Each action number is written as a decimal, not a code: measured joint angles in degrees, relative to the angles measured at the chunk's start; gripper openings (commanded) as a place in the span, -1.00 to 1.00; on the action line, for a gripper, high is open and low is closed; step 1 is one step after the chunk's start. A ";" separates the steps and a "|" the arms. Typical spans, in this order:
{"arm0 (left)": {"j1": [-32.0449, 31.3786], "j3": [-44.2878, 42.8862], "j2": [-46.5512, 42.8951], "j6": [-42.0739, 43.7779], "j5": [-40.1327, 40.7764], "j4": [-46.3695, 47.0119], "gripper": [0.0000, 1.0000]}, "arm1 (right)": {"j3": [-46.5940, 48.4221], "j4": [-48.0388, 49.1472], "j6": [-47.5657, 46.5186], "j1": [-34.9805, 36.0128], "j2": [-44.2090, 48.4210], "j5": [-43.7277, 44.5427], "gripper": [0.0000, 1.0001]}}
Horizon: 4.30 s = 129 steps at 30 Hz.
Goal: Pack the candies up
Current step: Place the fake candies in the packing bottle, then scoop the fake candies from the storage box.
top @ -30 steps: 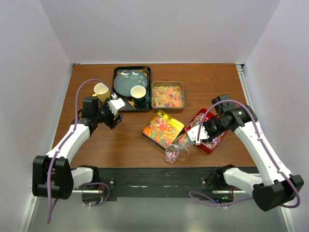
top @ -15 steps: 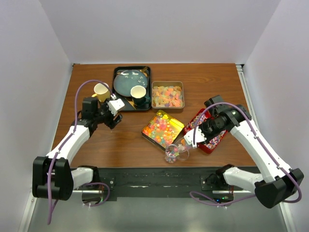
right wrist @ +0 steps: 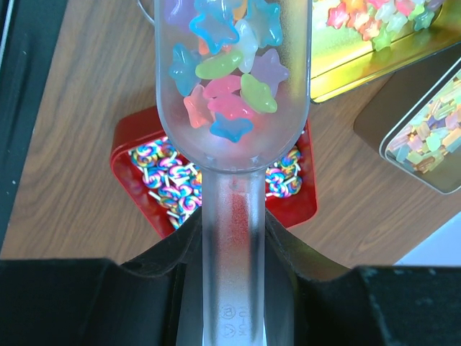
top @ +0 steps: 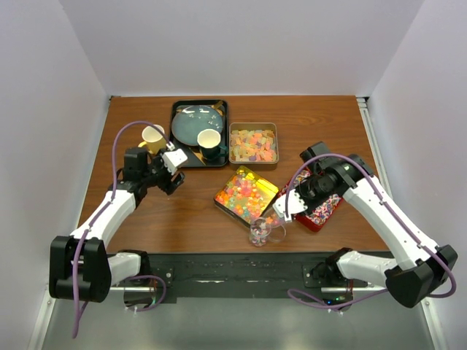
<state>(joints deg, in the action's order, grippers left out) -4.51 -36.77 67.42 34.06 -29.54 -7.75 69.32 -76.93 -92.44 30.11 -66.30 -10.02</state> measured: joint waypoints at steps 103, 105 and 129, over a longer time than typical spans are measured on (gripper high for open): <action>-9.07 7.41 3.06 -25.00 -14.75 8.94 0.46 | 27.10 8.24 25.40 14.36 -44.35 44.92 -1.00; -9.35 7.08 3.06 -21.09 -15.52 8.13 0.46 | 27.10 6.78 25.38 14.01 -43.15 44.89 -1.00; -13.40 12.04 5.22 0.83 -15.80 11.54 0.25 | 24.13 1.25 31.67 17.38 -46.60 48.68 -1.00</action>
<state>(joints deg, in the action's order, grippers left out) -17.91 -24.73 72.64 34.89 -45.34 3.79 93.45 -75.68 -60.77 47.48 -112.90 38.65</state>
